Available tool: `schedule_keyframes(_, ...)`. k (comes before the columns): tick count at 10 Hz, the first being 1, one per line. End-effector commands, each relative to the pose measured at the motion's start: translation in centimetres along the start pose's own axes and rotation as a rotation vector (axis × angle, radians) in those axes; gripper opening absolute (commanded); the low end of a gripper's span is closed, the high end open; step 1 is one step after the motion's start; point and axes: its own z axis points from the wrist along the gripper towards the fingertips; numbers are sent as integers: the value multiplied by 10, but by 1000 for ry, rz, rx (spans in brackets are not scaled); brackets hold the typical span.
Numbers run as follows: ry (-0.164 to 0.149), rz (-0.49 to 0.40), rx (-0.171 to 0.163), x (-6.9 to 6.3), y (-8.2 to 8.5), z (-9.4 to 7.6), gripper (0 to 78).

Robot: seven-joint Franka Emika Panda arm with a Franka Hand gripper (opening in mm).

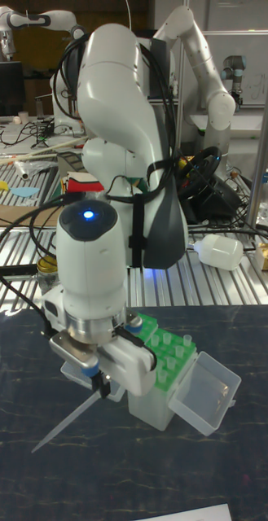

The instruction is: Transfer all large pipette tips from one holder to another

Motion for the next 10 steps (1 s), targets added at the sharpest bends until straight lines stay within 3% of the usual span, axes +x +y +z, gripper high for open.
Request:
schedule_keyframes(1, 41, -6, 20, 16, -6, -18, 12)
schedule_keyframes(5, 74, 3, 43, 33, -8, -30, 12)
schedule_keyframes(6, 100, -5, 47, 41, -9, -33, 12)
schedule_keyframes(10, 147, -44, 43, 67, -16, -37, 12)
